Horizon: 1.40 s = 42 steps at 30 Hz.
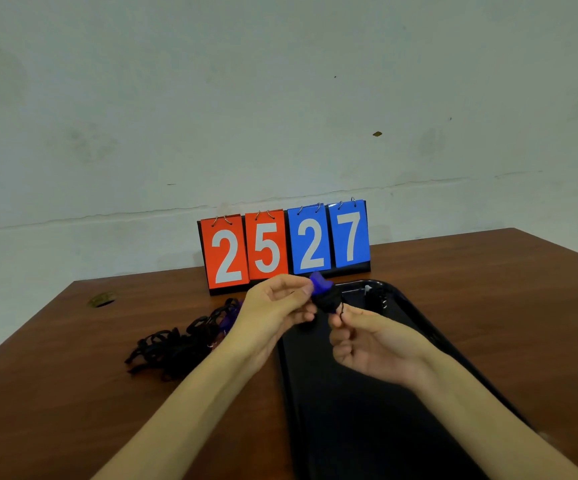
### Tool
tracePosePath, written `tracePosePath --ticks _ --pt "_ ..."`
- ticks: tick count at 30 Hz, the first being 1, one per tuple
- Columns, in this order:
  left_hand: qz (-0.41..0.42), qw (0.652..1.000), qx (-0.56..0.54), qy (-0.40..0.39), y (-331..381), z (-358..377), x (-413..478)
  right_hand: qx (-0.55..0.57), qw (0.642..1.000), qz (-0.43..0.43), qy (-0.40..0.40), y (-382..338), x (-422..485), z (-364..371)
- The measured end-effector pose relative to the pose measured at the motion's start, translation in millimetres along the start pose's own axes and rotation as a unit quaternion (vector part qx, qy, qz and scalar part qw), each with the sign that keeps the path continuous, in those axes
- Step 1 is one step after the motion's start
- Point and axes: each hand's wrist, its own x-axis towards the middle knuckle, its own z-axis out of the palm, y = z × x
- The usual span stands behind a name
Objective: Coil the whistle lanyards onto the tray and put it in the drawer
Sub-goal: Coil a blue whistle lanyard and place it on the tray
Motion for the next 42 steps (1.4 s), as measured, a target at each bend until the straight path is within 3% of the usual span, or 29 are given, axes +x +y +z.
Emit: tracePosePath --ticks 6,17,21,24,26,29,31,33,40,42 --pt "0.088 0.995 -0.035 -0.008 -2.2 8.1 -6.1 0.148 0.988 0.01 -0.046 2.7 -2.8 8.3" --pt "0.282 0.936 0.157 0.139 -5.5 14.1 -14.0 0.184 0.981 0.028 -0.059 8.9 -4.8 14.0" --pt "0.383 0.87 0.29 0.113 -9.9 7.2 -12.1 0.172 0.983 0.028 -0.048 8.0 -5.3 13.8" --pt "0.446 0.799 0.395 0.084 -11.5 0.2 -6.9 0.151 0.988 0.024 -0.027 7.7 -3.9 11.3" --pt "0.476 0.74 0.468 0.076 -12.8 -6.8 -3.2 0.133 0.991 0.02 -0.012 7.8 -2.8 10.2" --pt "0.513 0.624 0.586 0.058 -17.5 -15.9 0.5 0.099 0.995 0.022 0.025 7.3 -3.7 12.9" --pt "0.52 0.582 0.623 0.042 -18.3 -15.4 0.8 0.082 0.995 0.024 0.06 7.0 -4.5 14.8" --pt "0.514 0.573 0.637 0.041 -15.5 -12.1 0.5 0.083 0.994 0.025 0.071 6.4 -5.1 15.4" --pt "0.495 0.596 0.632 0.034 -14.2 -8.9 1.8 0.068 0.994 0.046 0.077 9.2 -3.2 13.8" --pt "0.469 0.635 0.613 0.021 -15.8 -10.1 2.2 0.077 0.992 0.059 0.078 10.6 -3.4 14.0"
